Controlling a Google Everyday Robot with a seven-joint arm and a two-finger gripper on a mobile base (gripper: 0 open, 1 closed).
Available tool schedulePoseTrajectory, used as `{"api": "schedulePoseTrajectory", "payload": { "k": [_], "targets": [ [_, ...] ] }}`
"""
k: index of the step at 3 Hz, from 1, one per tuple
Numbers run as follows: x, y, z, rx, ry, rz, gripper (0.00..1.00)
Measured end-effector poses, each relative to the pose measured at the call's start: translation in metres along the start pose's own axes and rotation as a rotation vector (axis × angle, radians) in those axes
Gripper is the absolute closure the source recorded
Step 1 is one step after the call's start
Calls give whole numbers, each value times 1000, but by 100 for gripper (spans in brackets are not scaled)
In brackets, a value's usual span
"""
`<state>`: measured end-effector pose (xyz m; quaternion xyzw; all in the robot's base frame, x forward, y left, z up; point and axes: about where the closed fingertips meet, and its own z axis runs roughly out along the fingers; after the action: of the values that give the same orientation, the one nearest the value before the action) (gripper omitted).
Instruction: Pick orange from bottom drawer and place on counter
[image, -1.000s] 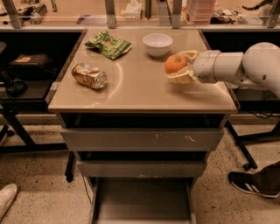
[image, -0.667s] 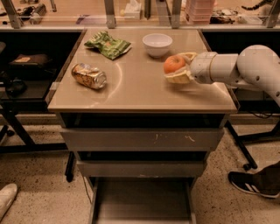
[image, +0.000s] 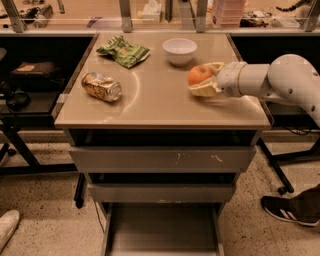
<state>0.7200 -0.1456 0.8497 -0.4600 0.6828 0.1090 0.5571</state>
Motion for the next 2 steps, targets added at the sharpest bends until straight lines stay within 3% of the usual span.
{"api": "schedulePoseTrajectory", "payload": {
  "k": [2],
  "targets": [
    [0,0,0,0,0,0,34]
  ]
}}
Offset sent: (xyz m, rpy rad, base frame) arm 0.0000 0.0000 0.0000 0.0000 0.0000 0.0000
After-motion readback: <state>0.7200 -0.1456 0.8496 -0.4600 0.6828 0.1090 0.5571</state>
